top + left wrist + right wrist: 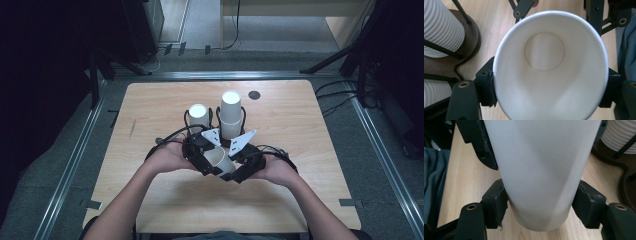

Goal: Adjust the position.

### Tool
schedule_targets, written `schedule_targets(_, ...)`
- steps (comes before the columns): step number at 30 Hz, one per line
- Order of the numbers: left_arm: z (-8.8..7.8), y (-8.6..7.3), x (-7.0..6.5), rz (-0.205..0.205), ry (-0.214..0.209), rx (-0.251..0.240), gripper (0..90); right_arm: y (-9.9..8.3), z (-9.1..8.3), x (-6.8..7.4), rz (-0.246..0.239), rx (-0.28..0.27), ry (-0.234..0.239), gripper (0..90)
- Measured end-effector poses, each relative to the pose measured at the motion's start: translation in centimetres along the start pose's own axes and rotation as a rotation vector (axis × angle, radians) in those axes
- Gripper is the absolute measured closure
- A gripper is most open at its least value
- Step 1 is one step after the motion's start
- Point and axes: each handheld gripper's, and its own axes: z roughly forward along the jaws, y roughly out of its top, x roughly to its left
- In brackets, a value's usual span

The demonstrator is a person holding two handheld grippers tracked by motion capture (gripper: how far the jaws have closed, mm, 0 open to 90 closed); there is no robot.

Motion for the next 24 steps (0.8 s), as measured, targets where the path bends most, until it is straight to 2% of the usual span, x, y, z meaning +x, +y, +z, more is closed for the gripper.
schedule_targets(1,0.0,0.0,0.0,0.000,0.000,0.000,21.8,0.0,0.0,0.0,0.000,0.000,0.000,33.7)
schedule_targets(2,-0.1,-0.1,0.0,-0.012,0.022,-0.030,20.5,0.1,-0.1,-0.1,0.002,-0.004,-0.003,33.4)
schedule_targets(4,-0.3,-0.3,-0.1,-0.020,0.058,-0.065,11.7,0.1,-0.4,-0.2,0.006,-0.014,-0.005,33.3)
schedule_targets(5,-0.4,-0.3,0.0,-0.036,0.046,-0.074,11.3,0.1,-0.5,-0.3,0.003,-0.023,-0.006,33.2)
schedule_targets(6,-0.4,-0.3,0.0,-0.036,0.046,-0.074,10.3,0.1,-0.5,-0.3,0.003,-0.023,-0.006,33.2)
schedule_targets(12,-0.9,-1.2,0.6,-0.095,0.045,-0.167,6.2,-0.1,-1.3,-0.5,0.014,-0.047,-0.026,33.1)
schedule_targets(13,-0.9,-1.2,0.6,-0.095,0.045,-0.167,6.2,-0.1,-1.3,-0.5,0.014,-0.047,-0.026,33.1)
schedule_targets(15,-1.0,-1.6,0.5,-0.113,0.042,-0.214,6.2,-0.1,-1.5,-0.6,0.020,-0.059,-0.030,33.0)
schedule_targets(17,-1.1,-1.7,0.5,-0.118,0.035,-0.224,6.2,-0.1,-1.6,-0.6,0.022,-0.070,-0.027,33.0)
schedule_targets(19,-1.1,-1.9,0.5,-0.122,0.045,-0.232,6.3,-0.1,-1.8,-0.7,0.026,-0.075,-0.031,33.0)
schedule_targets(23,-0.9,-2.3,0.4,-0.149,0.055,-0.295,6.3,-0.1,-1.9,-0.8,0.032,-0.080,-0.035,33.0)
schedule_targets(24,-0.9,-2.3,0.4,-0.149,0.055,-0.295,6.3,-0.1,-1.9,-0.8,0.032,-0.080,-0.035,33.0)
